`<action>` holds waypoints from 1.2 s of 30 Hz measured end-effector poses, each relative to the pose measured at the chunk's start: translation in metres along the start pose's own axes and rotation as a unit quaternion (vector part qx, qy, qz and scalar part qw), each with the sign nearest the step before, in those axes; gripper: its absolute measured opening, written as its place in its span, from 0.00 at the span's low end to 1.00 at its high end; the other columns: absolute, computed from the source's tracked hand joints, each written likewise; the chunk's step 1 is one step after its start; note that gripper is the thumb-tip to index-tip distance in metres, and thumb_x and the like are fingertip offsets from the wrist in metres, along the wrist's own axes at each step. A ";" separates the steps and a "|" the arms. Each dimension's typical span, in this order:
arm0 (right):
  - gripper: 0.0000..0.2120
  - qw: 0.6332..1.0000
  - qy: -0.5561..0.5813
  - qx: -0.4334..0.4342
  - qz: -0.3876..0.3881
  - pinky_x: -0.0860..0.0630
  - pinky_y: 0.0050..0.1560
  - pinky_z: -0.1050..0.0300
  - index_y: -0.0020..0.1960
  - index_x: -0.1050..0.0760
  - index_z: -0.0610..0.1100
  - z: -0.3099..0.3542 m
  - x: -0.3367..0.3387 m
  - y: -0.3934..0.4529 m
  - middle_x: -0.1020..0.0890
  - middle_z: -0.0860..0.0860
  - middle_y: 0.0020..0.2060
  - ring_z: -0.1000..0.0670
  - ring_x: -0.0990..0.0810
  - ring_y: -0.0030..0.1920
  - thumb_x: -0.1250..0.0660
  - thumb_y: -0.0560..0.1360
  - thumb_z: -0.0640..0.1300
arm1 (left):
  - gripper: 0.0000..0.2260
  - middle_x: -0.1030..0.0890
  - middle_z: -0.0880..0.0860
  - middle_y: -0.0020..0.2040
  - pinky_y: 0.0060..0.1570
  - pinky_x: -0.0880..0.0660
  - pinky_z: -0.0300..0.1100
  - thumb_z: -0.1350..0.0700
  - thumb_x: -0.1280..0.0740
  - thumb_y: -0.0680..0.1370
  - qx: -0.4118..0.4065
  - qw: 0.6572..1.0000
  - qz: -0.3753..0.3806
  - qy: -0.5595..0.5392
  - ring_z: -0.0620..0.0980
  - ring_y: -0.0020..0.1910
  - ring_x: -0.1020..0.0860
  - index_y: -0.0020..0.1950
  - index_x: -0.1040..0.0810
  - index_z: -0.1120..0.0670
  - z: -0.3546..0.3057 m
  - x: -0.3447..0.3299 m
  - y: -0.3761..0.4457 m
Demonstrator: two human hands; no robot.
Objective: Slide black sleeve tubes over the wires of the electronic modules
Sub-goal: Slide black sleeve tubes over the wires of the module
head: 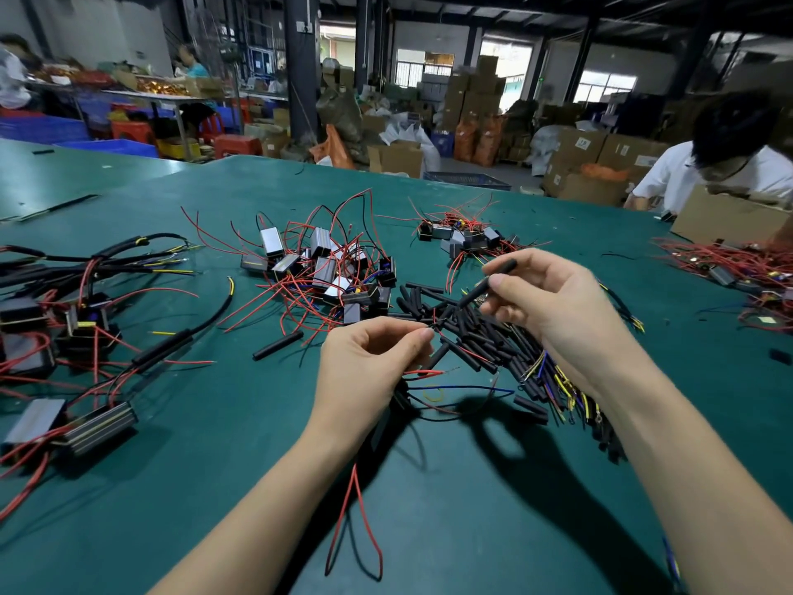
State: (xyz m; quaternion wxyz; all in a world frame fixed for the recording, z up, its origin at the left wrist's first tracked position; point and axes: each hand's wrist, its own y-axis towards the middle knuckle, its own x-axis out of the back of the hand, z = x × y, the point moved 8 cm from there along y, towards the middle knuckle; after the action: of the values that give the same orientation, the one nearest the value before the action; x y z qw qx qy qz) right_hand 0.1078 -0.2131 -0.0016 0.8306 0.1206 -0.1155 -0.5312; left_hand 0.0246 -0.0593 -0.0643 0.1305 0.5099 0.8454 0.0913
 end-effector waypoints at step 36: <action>0.05 0.995 0.066 -0.070 0.010 0.23 0.36 0.64 0.45 0.24 0.39 -0.020 -0.013 -0.005 0.20 0.48 0.33 0.51 0.20 0.32 0.36 0.76 0.32 | 0.03 0.16 0.56 0.34 0.40 0.20 0.38 0.65 0.28 0.72 0.013 1.000 -0.005 -0.017 0.48 0.34 0.19 0.40 0.17 0.58 0.000 0.000 -0.001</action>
State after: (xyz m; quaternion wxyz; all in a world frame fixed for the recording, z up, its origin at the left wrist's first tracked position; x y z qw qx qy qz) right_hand 0.1047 -0.2022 -0.0226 0.8481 0.0955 -0.0240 -0.5206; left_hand 0.0240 -0.0601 -0.0641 0.1387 0.5090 0.8465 0.0713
